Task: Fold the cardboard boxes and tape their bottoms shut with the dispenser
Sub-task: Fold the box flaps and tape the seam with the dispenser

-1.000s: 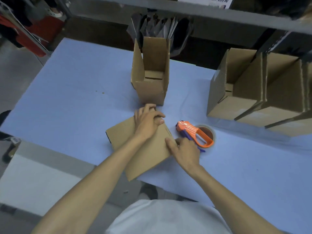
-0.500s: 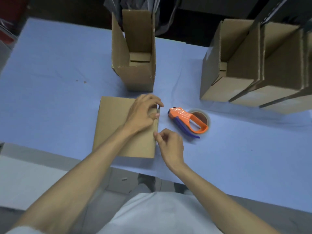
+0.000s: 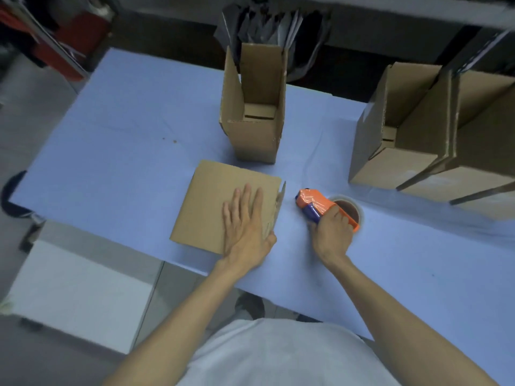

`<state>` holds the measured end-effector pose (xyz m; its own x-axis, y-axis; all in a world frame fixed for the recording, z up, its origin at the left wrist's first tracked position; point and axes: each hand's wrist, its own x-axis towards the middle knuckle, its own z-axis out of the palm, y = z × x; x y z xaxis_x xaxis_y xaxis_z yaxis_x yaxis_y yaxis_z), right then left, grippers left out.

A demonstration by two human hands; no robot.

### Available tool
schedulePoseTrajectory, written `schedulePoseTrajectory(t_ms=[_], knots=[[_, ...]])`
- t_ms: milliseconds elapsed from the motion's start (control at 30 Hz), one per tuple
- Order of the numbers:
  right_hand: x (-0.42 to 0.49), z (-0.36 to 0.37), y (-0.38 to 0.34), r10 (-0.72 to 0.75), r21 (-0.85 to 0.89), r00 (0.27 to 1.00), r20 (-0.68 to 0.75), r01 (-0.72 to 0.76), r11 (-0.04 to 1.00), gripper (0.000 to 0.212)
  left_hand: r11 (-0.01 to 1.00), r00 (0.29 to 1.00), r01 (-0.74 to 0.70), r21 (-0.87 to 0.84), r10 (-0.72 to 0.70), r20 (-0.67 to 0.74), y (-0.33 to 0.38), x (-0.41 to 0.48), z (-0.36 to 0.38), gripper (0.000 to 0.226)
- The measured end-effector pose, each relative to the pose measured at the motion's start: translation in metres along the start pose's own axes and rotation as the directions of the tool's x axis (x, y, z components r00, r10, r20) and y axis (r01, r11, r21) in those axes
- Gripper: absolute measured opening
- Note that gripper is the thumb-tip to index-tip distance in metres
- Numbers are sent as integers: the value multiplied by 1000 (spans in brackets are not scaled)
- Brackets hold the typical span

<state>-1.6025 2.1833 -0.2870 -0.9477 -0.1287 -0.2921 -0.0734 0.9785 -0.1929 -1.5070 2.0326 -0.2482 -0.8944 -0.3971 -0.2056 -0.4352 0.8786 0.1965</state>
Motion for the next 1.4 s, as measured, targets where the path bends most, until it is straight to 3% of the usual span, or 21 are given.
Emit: schedulePoseTrajectory(t_ms=[67,133,200,267,333,400,567,733,833,933,1067,1300,1400], knots=[[-4,-5,4,-33,18,999,-14,33,999,47,999,1000,9,-51,-8,12,0,0,-7,101],[-14,-18,10,-88,186,992,-91,103,977,36,966,1000,30,-258,-30,3,3,2,-20,92],[-27,-35,15,-181,334,963,-200,241,911,28,824,1000,0,-567,-16,-23,11,9,-44,72],[-39,-54,19,-288,340,902,-322,394,854,26,715,992,-109,-691,118,-35,16,17,-72,56],[-49,-73,20,-365,276,839,-403,492,825,29,716,948,-265,-646,315,-39,21,19,-94,49],[-54,-88,20,-420,230,796,-436,550,803,31,688,921,-312,-656,387,-32,25,18,-108,44],[-56,-107,27,-497,262,777,-386,608,749,30,625,931,-307,-718,353,-91,26,12,-116,22],[-49,-120,44,-607,478,780,-153,596,646,35,559,937,-225,-798,349,-20,26,10,-113,10],[-49,-118,45,-568,573,821,-47,488,658,52,570,959,-185,-801,284,-19,26,10,-104,13],[-50,-109,40,-527,532,850,7,444,721,74,585,975,-104,-804,221,34,27,8,-94,14],[-48,-102,39,-566,407,824,-31,528,745,52,591,979,67,-804,116,166,19,9,-83,12],[-43,-95,31,-664,248,745,-60,656,713,49,743,979,186,-642,-82,188,16,13,-62,16],[-41,-94,25,-685,202,728,-25,675,710,51,756,968,246,-606,-160,193,10,15,-56,16]])
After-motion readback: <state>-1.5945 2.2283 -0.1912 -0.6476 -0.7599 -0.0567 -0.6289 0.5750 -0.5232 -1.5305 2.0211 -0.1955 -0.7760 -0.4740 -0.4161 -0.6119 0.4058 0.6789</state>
